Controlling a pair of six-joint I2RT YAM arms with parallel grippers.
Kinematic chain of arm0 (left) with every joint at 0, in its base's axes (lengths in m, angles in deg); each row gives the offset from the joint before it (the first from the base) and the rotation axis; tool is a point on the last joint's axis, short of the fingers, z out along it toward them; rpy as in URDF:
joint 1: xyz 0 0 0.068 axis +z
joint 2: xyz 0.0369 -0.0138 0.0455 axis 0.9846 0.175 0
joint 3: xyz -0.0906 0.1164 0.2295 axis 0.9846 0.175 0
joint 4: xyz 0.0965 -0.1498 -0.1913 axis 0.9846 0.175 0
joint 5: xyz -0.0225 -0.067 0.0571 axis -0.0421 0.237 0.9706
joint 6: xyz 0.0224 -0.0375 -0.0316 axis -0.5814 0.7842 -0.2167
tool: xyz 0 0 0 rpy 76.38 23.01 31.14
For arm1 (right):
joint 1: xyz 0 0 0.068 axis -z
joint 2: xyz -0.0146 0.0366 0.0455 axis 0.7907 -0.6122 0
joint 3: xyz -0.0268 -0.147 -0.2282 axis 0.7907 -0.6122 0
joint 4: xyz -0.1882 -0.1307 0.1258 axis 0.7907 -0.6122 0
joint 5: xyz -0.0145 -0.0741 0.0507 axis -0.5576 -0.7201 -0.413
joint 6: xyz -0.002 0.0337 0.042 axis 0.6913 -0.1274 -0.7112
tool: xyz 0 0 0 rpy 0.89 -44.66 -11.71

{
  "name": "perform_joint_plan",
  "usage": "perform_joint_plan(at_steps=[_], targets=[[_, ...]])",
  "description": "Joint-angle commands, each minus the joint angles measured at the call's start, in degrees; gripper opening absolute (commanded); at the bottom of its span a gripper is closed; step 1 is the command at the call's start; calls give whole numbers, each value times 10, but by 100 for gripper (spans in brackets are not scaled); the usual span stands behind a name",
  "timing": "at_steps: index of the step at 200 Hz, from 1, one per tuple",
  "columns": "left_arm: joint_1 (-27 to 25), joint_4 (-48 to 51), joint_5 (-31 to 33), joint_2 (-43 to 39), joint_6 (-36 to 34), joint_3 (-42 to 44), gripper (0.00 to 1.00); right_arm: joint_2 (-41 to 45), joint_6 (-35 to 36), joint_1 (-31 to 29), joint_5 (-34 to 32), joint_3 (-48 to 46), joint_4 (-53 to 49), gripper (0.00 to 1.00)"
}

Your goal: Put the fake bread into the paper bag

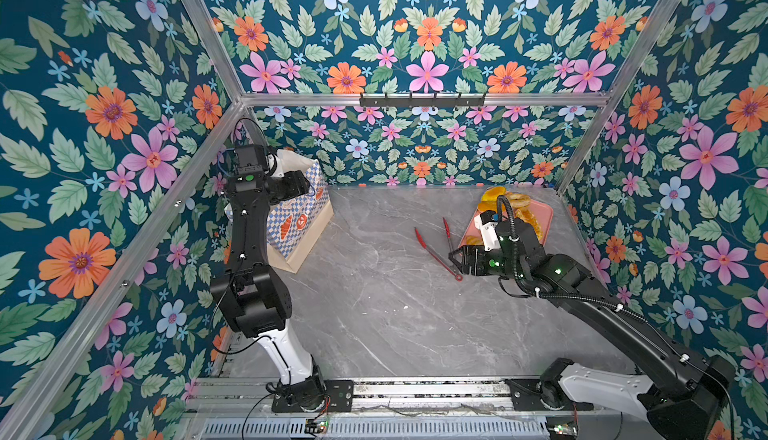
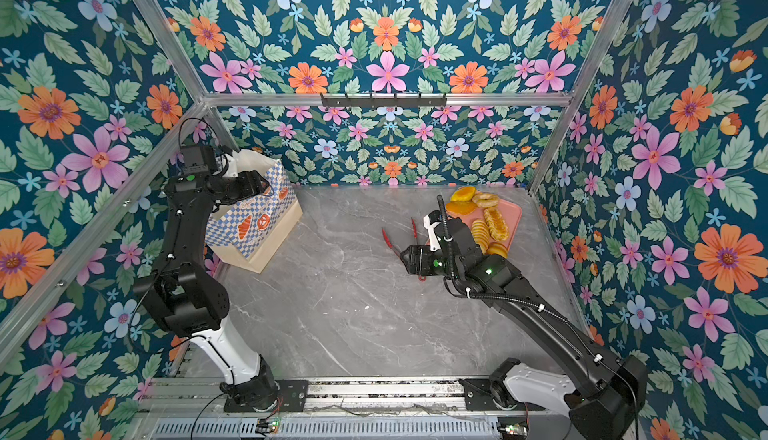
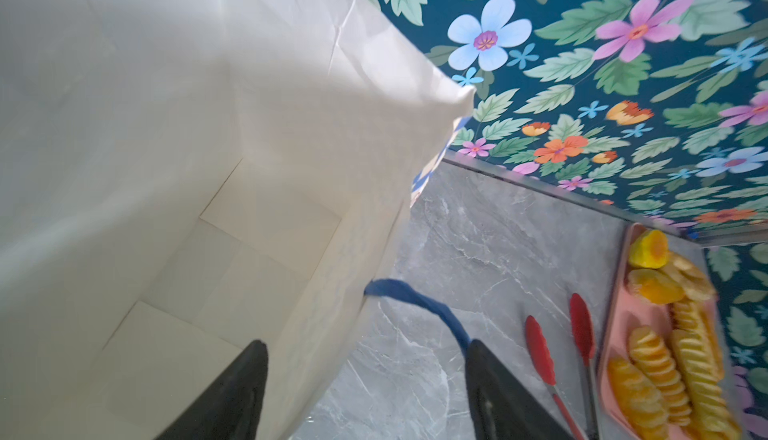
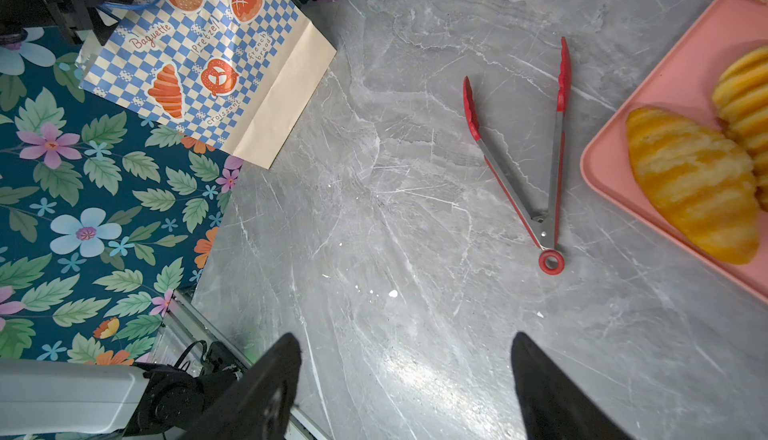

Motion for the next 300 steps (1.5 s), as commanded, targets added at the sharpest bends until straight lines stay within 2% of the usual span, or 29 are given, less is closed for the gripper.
perform_joint_plan(at_steps=[1,34,80,116,196,255,300], targets=[[-9,11,61,0,-21,1,70,0,-1,0,7,1,8,79],[-22,13,87,-5,-24,3,50,0,-5,0,6,-1,11,79],[-43,21,100,-10,-25,4,26,2,-11,0,-3,-3,11,79],[-67,32,99,-24,-16,10,0,9,-11,0,-27,-1,2,79],[-149,24,101,-134,65,105,0,8,-11,7,-106,27,-79,79],[-240,-5,136,-217,162,209,0,7,-21,85,-62,11,-91,79],[-323,-15,183,-238,222,235,0,-11,-12,90,-66,15,-94,79]])
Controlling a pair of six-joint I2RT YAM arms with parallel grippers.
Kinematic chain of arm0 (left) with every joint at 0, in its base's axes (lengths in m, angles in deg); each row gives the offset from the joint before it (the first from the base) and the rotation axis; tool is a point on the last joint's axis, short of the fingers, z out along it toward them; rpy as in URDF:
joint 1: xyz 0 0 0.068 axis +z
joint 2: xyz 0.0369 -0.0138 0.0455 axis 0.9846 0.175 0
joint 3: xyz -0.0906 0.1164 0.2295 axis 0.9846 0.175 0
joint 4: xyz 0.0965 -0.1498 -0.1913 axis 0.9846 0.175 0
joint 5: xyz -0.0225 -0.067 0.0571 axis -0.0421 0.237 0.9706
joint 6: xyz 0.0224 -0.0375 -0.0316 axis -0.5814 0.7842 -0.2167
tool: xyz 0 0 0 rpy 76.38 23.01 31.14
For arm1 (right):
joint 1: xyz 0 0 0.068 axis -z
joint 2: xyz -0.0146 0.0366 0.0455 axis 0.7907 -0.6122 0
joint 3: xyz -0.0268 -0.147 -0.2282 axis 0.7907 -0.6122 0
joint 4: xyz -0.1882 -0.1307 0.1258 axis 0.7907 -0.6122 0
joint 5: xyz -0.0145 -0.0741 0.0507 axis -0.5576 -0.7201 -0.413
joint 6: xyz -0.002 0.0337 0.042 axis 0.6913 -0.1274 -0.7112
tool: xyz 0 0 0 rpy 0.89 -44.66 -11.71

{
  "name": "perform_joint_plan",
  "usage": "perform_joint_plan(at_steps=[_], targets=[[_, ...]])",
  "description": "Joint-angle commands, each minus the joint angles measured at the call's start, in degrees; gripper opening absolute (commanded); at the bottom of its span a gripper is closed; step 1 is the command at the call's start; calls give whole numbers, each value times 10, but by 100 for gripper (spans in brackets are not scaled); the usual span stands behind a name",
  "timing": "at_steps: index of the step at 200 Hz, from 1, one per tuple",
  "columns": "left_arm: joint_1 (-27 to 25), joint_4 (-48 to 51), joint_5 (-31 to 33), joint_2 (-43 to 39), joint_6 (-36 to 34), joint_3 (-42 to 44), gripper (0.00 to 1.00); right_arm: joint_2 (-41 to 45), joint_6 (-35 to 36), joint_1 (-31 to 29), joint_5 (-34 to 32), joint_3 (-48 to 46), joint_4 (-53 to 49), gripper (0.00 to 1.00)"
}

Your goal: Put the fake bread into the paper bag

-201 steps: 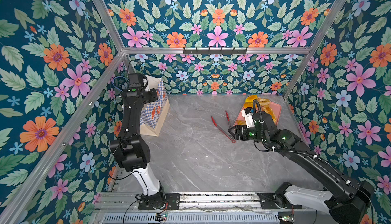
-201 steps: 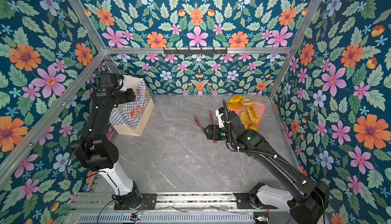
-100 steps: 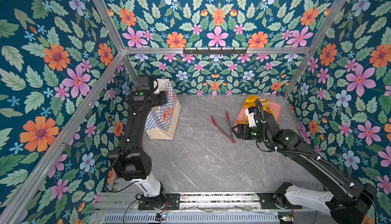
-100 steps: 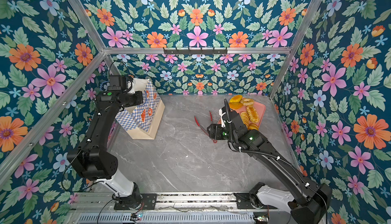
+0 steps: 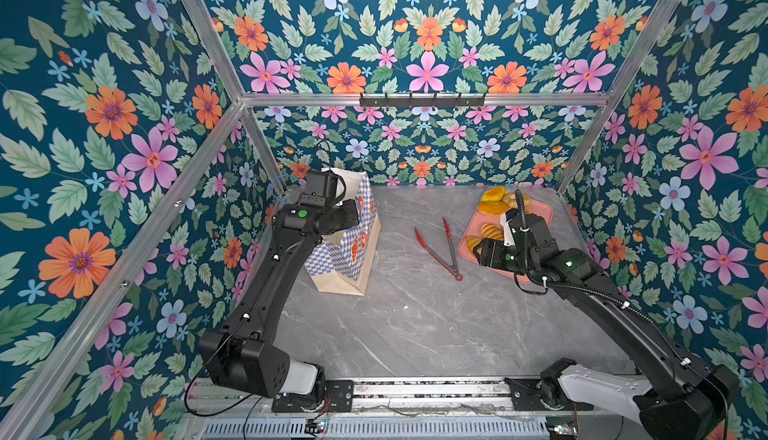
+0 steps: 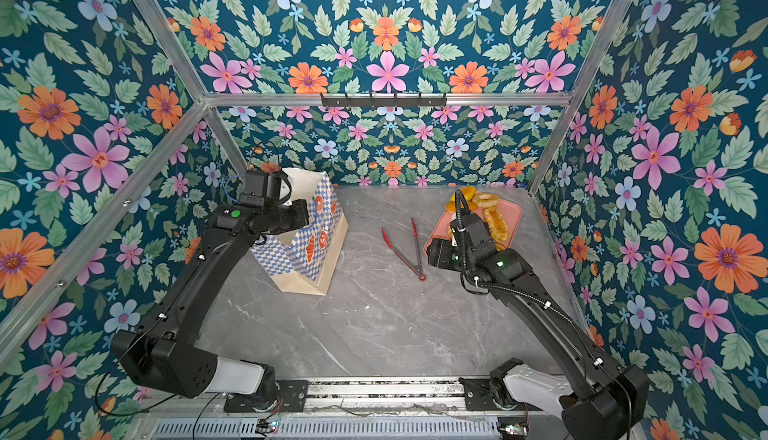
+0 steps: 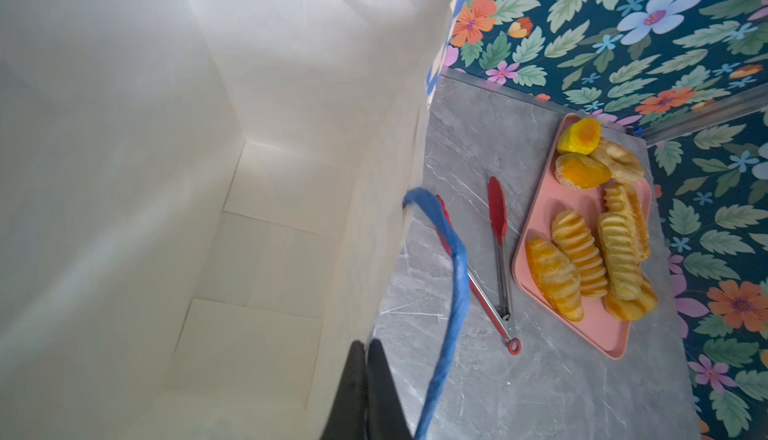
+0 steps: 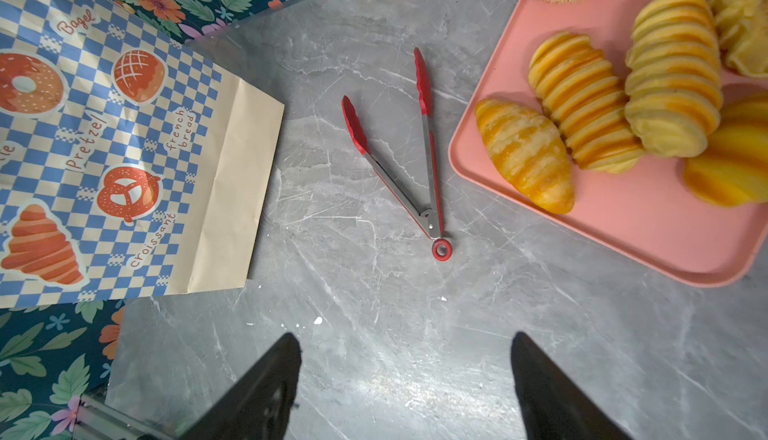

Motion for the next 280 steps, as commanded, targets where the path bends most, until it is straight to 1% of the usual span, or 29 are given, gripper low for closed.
perform_joint_plan(at_steps=[1,39,49,71,83,96,112,122,134,162,168,170,195,215,229,246,266,280], targets=[[-32,-21,35,-6,49,6,0,-9,2,1,0,4,-7,79],[-82,-30,65,-9,83,20,0,-28,6,2,1,12,-11,79],[-90,-31,69,-9,86,23,8,-31,7,2,0,14,-12,79],[-99,-28,76,-9,86,19,38,-36,9,3,-1,18,-14,79],[-101,-20,80,-9,81,6,48,-39,10,3,-2,20,-16,79],[-101,-5,84,-7,72,-14,53,-42,12,4,-3,24,-19,79],[-102,19,92,-5,58,-41,57,-46,14,5,-4,30,-22,79],[-102,32,99,-4,50,-60,59,-49,14,6,-6,33,-23,79],[-102,70,112,-2,40,-83,61,-52,14,6,-8,36,-23,79],[-102,112,138,-8,18,-120,66,-69,15,7,-8,54,-25,78],[-102,121,145,-8,14,-129,72,-74,15,7,-8,60,-26,77],[-102,124,147,-8,12,-132,73,-77,15,6,-8,62,-26,76],[-101,160,182,-4,-11,-179,75,-105,15,7,-19,93,-39,69],[-101,180,208,-1,-29,-215,72,-129,15,10,-38,122,-50,64],[-101,178,210,-8,-42,-231,71,-146,15,20,-48,142,-54,62],[-101,149,174,-32,-56,-226,68,-170,11,45,-38,163,-50,60],[-105,96,90,-68,-65,-197,69,-211,4,82,-21,197,-54,58],[-126,78,64,-67,-63,-185,69,-246,4,100,-21,227,-63,58]])
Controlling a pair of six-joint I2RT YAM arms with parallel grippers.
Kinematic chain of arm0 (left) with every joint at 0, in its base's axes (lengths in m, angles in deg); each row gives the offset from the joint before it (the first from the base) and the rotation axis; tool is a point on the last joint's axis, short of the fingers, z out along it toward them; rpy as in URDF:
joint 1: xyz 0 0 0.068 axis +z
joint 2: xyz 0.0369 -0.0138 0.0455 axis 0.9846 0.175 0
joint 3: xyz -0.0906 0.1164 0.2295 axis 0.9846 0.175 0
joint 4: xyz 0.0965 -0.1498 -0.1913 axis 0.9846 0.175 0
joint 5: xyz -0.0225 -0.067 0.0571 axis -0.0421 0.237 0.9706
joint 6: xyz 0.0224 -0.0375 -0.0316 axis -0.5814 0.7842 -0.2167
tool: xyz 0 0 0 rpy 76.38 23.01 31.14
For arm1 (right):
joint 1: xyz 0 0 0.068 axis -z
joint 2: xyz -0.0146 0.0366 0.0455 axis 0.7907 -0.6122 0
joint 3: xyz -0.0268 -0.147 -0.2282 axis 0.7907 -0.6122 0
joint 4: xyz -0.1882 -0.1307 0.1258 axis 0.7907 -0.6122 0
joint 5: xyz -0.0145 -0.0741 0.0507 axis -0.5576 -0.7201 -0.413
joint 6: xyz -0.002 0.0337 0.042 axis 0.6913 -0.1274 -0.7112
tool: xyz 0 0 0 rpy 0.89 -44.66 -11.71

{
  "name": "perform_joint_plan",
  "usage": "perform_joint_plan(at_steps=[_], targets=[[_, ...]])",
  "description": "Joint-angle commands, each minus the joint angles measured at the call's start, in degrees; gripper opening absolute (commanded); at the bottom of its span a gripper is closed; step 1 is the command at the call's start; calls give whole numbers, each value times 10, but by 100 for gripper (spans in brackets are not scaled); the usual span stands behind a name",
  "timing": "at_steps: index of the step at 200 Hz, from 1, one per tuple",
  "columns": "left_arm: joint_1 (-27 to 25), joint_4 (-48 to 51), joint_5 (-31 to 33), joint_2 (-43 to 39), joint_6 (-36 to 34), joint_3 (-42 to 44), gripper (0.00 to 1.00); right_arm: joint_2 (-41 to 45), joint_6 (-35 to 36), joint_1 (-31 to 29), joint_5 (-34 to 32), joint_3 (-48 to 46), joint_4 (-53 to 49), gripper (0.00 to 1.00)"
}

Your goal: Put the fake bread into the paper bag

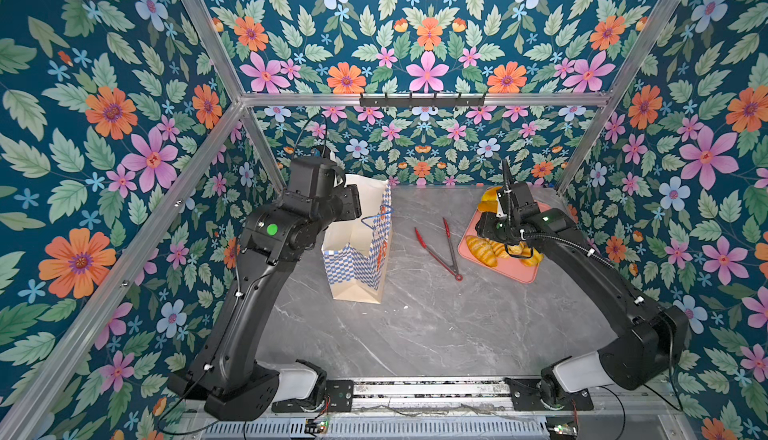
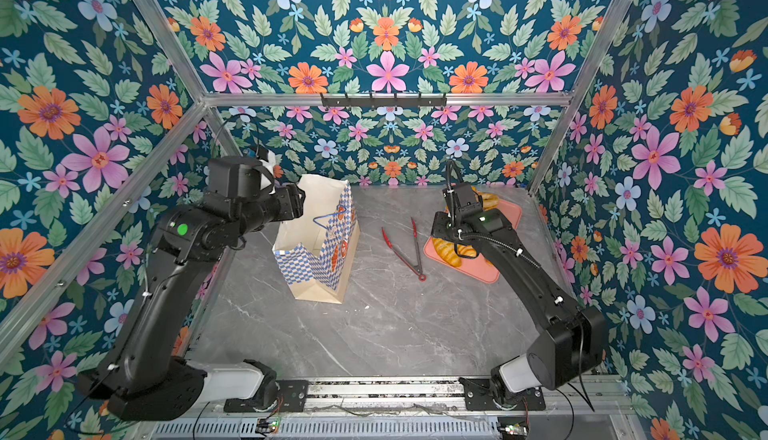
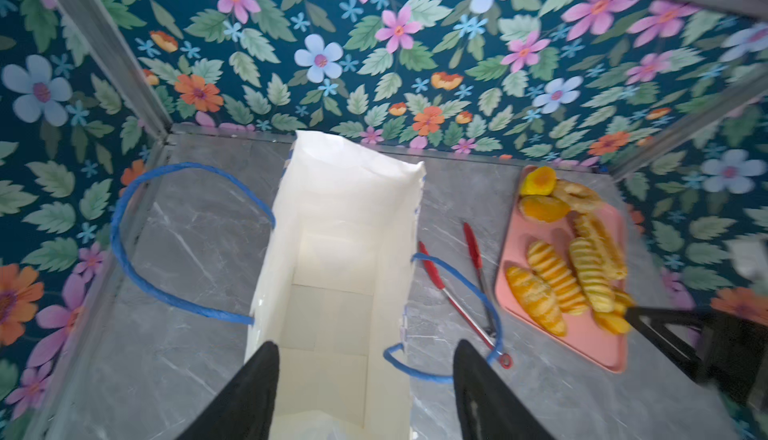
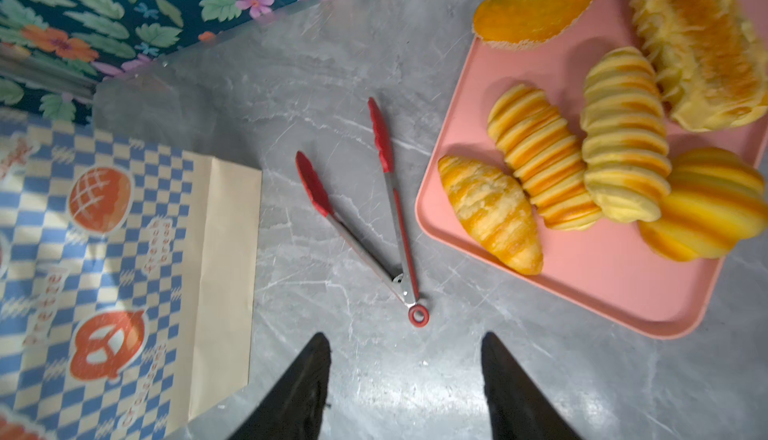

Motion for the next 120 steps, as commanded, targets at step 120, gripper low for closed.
perform_joint_plan(at_steps=[120], targets=[[-263,-338,1,56,114,256,62,-417,-15,45,-29,379,-155,37]])
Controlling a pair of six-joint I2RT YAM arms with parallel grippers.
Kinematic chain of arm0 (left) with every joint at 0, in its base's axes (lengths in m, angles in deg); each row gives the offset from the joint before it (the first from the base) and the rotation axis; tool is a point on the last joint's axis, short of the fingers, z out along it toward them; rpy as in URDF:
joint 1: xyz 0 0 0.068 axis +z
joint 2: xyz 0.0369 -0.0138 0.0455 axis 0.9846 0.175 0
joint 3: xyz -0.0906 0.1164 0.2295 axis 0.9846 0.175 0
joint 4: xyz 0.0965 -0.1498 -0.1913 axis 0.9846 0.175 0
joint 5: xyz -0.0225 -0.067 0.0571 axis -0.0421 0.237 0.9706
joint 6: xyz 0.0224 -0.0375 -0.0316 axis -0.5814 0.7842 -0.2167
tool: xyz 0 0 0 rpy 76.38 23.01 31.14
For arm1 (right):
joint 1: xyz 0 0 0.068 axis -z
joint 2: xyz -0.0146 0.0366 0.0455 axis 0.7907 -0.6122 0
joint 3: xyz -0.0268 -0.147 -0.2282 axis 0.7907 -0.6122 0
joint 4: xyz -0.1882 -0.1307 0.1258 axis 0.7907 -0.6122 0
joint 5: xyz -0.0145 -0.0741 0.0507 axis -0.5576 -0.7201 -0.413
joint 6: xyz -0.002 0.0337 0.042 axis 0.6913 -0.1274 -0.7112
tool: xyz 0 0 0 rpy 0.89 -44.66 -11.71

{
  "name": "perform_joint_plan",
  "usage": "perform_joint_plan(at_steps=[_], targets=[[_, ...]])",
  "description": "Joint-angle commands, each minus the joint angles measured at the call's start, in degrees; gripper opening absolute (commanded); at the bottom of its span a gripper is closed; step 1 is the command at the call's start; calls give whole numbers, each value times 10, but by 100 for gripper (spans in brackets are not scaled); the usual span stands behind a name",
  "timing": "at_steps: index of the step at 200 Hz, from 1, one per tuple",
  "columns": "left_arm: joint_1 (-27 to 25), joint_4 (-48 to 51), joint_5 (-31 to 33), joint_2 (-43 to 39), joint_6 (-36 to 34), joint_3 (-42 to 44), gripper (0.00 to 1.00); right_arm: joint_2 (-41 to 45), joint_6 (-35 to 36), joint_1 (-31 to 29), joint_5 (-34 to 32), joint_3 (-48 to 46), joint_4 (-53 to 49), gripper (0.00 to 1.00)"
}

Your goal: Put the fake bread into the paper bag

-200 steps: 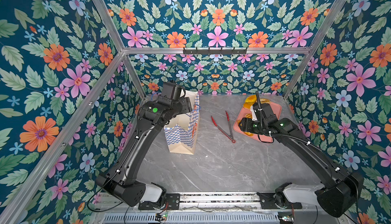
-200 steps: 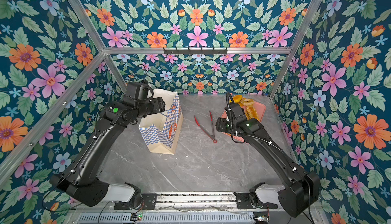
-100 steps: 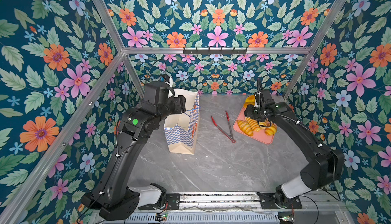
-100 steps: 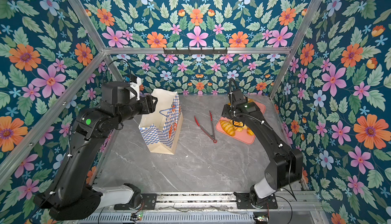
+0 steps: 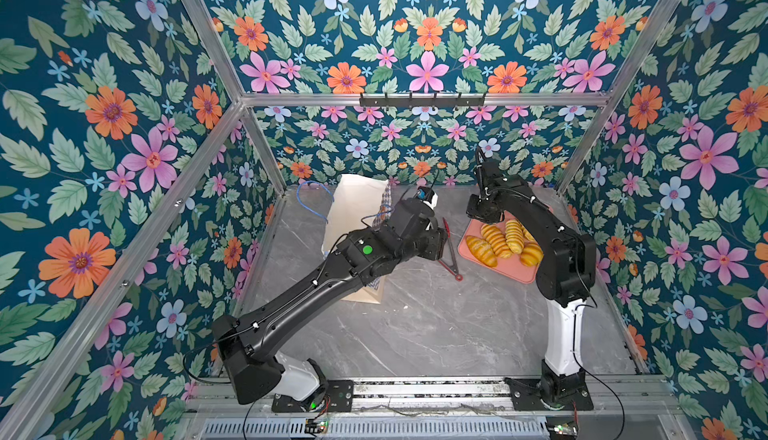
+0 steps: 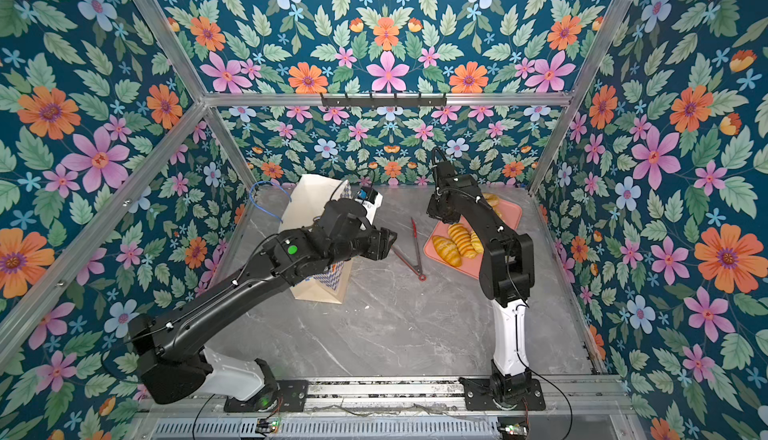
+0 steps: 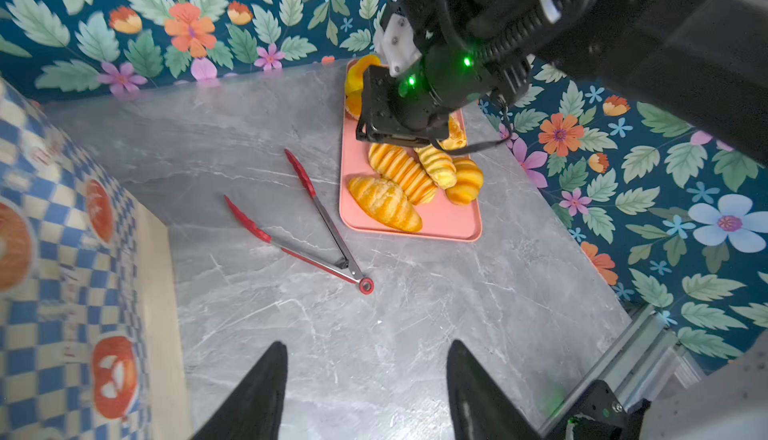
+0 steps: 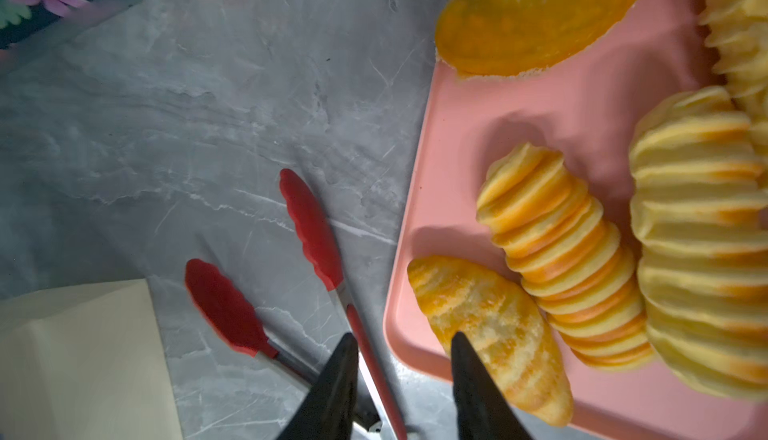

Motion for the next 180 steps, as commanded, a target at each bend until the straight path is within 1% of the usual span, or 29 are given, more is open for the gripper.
perform_joint_plan(at_steps=[1,21,60,96,172,180], targets=[[1,-97,12,-12,49,48,62,-44,-11,2,-18,49,-47,37],[0,-100,4,-7,56,69,60,-91,-14,7,-22,94,-64,34],[-2,-114,-13,5,66,90,59,-152,-11,13,-26,144,-75,30],[-3,-120,-21,23,66,86,59,-176,-9,18,-23,153,-61,29],[-3,-124,-27,44,69,84,58,-233,-5,20,-8,203,-56,29],[-3,-123,-27,46,70,84,58,-236,-5,21,-4,208,-60,28]])
